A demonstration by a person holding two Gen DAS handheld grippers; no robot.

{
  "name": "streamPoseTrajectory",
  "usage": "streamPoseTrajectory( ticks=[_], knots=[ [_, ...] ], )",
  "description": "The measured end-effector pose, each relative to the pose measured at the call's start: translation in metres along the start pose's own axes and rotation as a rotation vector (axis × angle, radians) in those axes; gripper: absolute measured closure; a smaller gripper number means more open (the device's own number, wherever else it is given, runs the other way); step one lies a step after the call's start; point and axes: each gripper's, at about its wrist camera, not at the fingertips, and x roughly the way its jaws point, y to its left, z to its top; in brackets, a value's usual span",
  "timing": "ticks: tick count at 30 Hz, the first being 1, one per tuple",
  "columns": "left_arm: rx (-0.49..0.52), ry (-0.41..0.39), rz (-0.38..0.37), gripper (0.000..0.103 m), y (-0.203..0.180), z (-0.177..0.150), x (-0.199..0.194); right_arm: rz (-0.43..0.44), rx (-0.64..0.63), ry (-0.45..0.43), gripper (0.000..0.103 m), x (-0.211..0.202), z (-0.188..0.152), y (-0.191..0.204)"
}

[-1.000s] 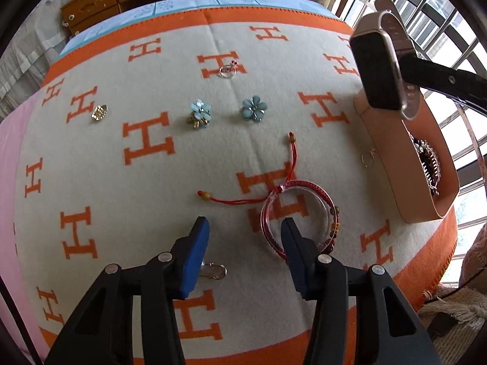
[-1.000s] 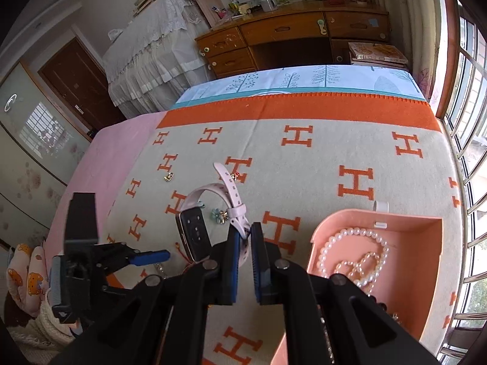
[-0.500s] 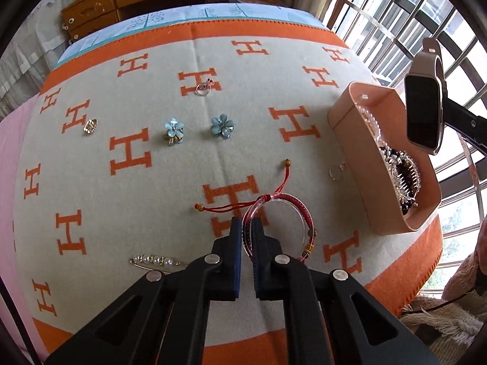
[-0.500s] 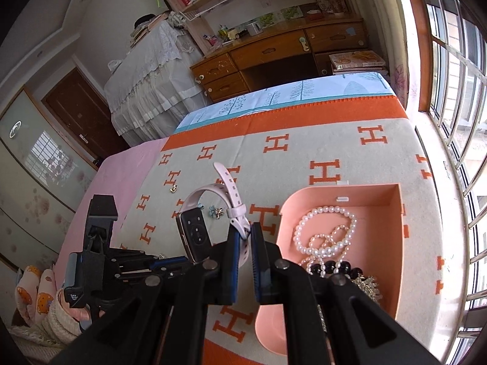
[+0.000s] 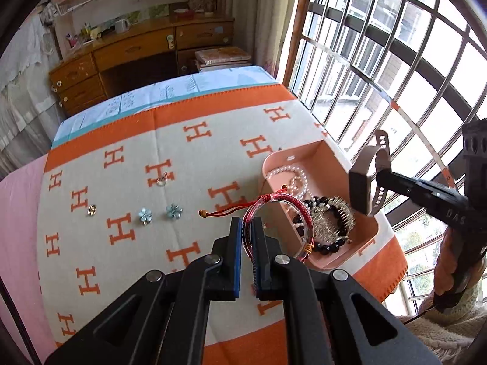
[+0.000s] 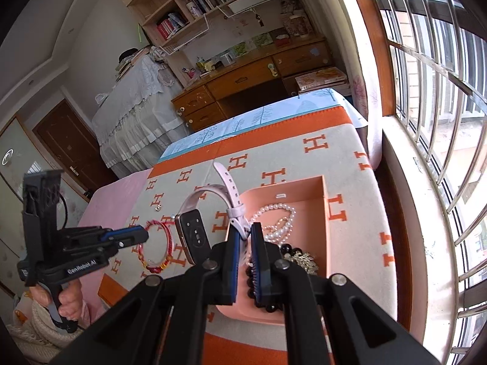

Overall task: Organize jewelry
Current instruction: 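Carry the smartwatch and red bracelet over the pink box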

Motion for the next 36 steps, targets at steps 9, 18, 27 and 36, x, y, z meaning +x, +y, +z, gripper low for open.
streamPoseTrajectory(
  ticks=[9, 18, 27, 36],
  knots=[
    [0.023, -0.009, -0.037, 0.099, -0.042, 0.039, 0.049, -0.095, 0.014, 0.067, 0.095, 0.018, -0.028, -0.016],
    [-0.015, 0.084, -0.068, 0.099, -0.047, 0.034, 0.120, -0.153, 0.007, 0.093, 0.095, 0.036, -0.030, -0.018],
    [-0.063, -0.059, -0.019, 0.031, -0.023, 0.024, 0.088, -0.173, 0.012, 0.080, 0.095, 0.042, -0.014, -0.020],
    [-0.106, -0.190, 0.087, 0.022, 0.003, 0.004, 0.045, -0.218, -0.032, 0.109, 0.093, 0.069, 0.015, -0.011]
  ],
)
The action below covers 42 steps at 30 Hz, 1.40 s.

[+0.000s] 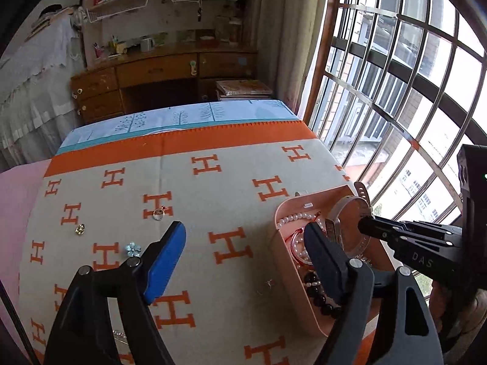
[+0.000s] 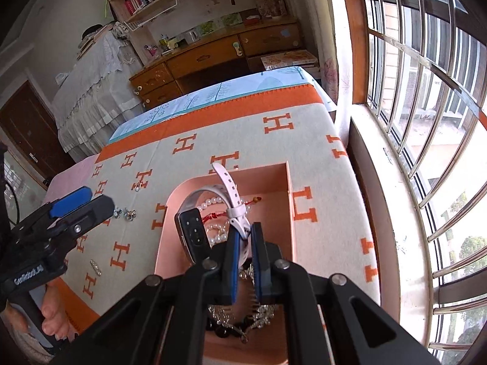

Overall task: Organize jewelry
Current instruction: 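Carry the smartwatch and red bracelet over the pink box, then lower the smartwatch and red bracelet into the pink box and open both grippers, then move both grippers back over the pearl safety pin and gold brooch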

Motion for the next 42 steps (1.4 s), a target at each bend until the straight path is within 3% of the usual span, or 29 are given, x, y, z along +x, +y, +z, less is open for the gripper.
streamPoseTrajectory(
  ticks=[4, 23, 33, 42],
  knots=[
    [0.006, -0.025, -0.009, 0.018, 0.007, -0.012, -0.012, -0.072, -0.001, 0.053, 0.087, 0.015, 0.005, 0.007],
    [0.022, -0.097, -0.072, 0.018, 0.016, -0.036, -0.067, 0.051, 0.008, -0.053, 0.086, -0.026, -0.015, 0.050],
    [-0.057, -0.132, -0.009, 0.018, 0.051, -0.046, -0.098, 0.132, -0.079, -0.056, 0.086, -0.032, -0.020, 0.095],
    [-0.171, -0.094, 0.090, 0.018, 0.109, -0.063, -0.103, 0.188, -0.215, -0.032, 0.086, -0.024, -0.024, 0.151]
  ],
)
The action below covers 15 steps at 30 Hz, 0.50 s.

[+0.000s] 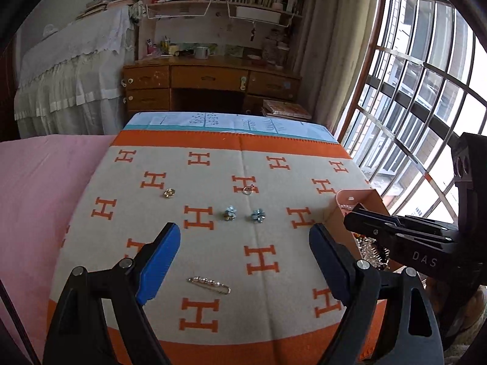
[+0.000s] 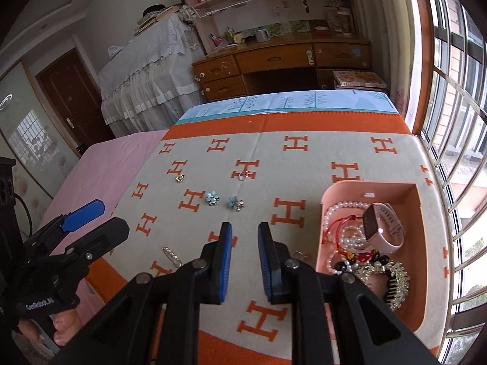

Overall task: Organize jewelry
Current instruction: 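Move both grippers back over the pearl safety pin and gold brooch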

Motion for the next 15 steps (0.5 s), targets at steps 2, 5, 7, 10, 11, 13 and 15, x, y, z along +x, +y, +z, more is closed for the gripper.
streamPoseTrajectory(
  ticks=[2, 5, 7, 10, 11, 13, 15],
  knots=[
    [-0.018, 0.001, 0.024, 0.018, 0.014, -0.001, 0.000, 0.012, -0.033, 0.008, 0.086, 0.004, 0.001, 0.012],
    [-0.050, 0.006, 0.047, 0.018, 0.034, 0.000, -0.001, 0.027, -0.076, 0.026, 0.086, 0.013, 0.004, 0.030],
    [-0.059, 0.007, 0.069, 0.018, 0.045, 0.002, -0.002, 0.039, -0.099, 0.041, 0.086, 0.019, 0.006, 0.039],
    [-0.072, 0.009, 0.100, 0.018, 0.061, 0.004, -0.003, 0.061, -0.129, 0.068, 0.085, 0.029, 0.008, 0.051],
    [-0.078, 0.009, 0.105, 0.018, 0.067, 0.004, -0.003, 0.068, -0.138, 0.079, 0.085, 0.033, 0.009, 0.055],
    [-0.094, 0.015, 0.118, 0.018, 0.078, 0.003, -0.004, 0.085, -0.155, 0.107, 0.085, 0.041, 0.009, 0.062],
    [-0.109, 0.027, 0.135, 0.018, 0.090, 0.002, -0.002, 0.105, -0.174, 0.137, 0.085, 0.051, 0.011, 0.068]
  ],
)
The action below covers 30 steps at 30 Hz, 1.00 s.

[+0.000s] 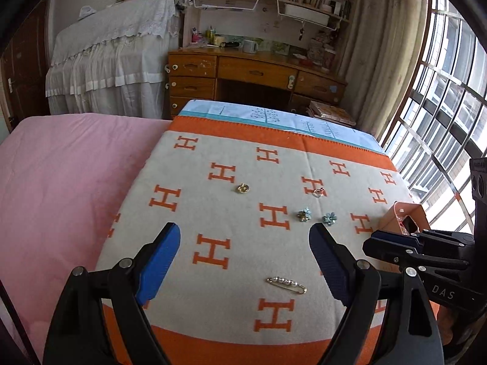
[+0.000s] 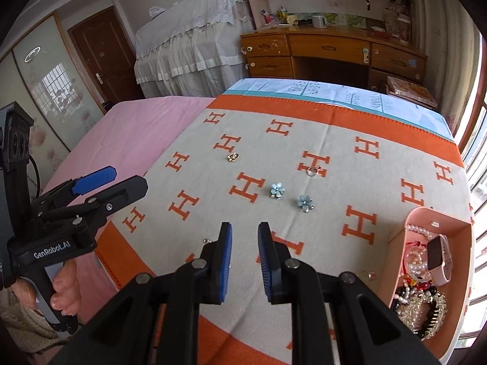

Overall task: Organize jewelry
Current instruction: 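Move both grippers back over the pearl safety pin and gold brooch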

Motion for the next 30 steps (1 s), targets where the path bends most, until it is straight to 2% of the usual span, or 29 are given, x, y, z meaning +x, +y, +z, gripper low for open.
streamPoseTrajectory(
  ticks=[10, 15, 20, 25, 30],
  knots=[
    [-0.075, 0.111, 0.081, 0.018, 0.046, -0.005, 0.041, 0.083, -0.128, 0.184, 0.085, 0.050, -0.009, 0.024],
    [-0.072, 0.185, 0.079, 0.018, 0.047, -0.015, 0.066, 0.087, -0.185, 0.246, 0.085, 0.070, -0.015, 0.027],
    [-0.047, 0.221, 0.076, 0.018, 0.041, -0.022, 0.078, 0.081, -0.191, 0.299, 0.085, 0.091, -0.017, 0.024],
    [-0.047, 0.240, 0.074, 0.018, 0.041, -0.023, 0.082, 0.074, -0.224, 0.331, 0.085, 0.104, -0.020, 0.027],
    [-0.046, 0.252, 0.070, 0.018, 0.041, -0.024, 0.086, 0.030, -0.332, 0.313, 0.085, 0.106, -0.024, 0.042]
  ],
)
